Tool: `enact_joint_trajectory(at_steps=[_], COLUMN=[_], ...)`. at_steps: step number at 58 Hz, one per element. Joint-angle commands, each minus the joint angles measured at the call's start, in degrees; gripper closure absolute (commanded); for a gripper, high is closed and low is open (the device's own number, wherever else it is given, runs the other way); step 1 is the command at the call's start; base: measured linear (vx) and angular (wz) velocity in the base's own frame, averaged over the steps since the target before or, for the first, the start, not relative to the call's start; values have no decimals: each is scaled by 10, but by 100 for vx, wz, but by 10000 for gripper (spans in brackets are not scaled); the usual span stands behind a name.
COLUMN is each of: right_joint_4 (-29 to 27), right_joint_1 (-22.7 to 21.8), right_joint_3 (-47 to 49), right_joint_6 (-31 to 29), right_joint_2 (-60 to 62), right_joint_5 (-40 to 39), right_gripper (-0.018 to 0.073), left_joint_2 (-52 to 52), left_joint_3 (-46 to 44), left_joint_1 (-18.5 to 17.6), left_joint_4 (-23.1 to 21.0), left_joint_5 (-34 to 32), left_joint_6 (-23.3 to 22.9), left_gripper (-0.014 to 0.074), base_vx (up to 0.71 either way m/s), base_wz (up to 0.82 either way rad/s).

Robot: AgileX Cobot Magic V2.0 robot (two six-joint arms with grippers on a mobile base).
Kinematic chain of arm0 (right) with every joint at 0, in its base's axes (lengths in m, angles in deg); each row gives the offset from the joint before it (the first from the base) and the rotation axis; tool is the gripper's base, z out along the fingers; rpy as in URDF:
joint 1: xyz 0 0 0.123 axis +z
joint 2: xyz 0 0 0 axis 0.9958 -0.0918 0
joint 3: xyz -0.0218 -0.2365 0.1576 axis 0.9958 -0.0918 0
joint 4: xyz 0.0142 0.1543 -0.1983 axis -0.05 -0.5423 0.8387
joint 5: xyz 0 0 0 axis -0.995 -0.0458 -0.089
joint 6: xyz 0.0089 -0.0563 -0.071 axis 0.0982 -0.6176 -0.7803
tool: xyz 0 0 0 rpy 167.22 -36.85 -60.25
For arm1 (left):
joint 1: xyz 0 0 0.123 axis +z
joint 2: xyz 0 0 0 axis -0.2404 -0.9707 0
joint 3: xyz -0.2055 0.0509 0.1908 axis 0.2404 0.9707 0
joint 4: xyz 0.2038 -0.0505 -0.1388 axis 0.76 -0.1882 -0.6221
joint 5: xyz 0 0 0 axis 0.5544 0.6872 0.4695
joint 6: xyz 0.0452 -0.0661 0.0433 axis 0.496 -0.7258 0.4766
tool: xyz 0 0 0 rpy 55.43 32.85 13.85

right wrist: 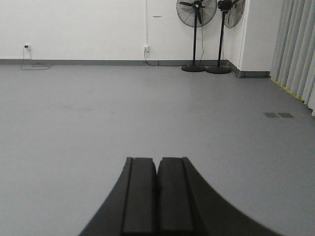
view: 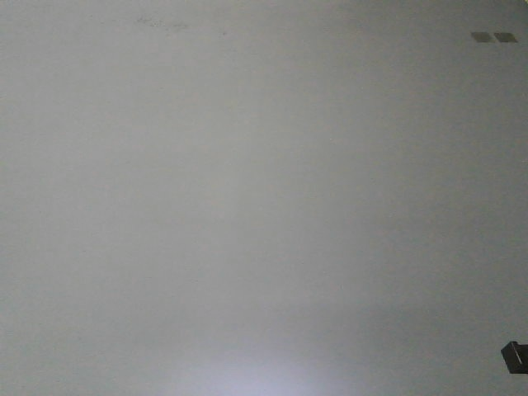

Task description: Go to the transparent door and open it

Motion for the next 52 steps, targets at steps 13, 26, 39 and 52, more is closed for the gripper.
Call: enact_joint_trajectory(at_steps=[13, 26, 39, 52], right_joint_4=[3, 3, 3, 3], right_joint_1=[-1, -1, -1, -1], right_joint_3=[-8, -8, -8, -8], right_joint_6=[-4, -4, -4, -4], right_joint_2=[9, 9, 9, 9], right_joint_5=[-47, -47, -47, -47], right_gripper=[564, 564, 564, 564], left_joint_2=[7, 7, 7, 7], left_joint_3=[17, 17, 17, 17], left_joint_1=[-3, -3, -3, -3], left_joint_4=[-5, -5, -5, -5], left_joint_5=[-48, -48, -48, -48], left_joint_6=[-4, -4, -4, -4], left_gripper=[602, 602, 602, 602], base_vx=[20, 25, 29, 36], base_wz=[-1, -6, -2, 3])
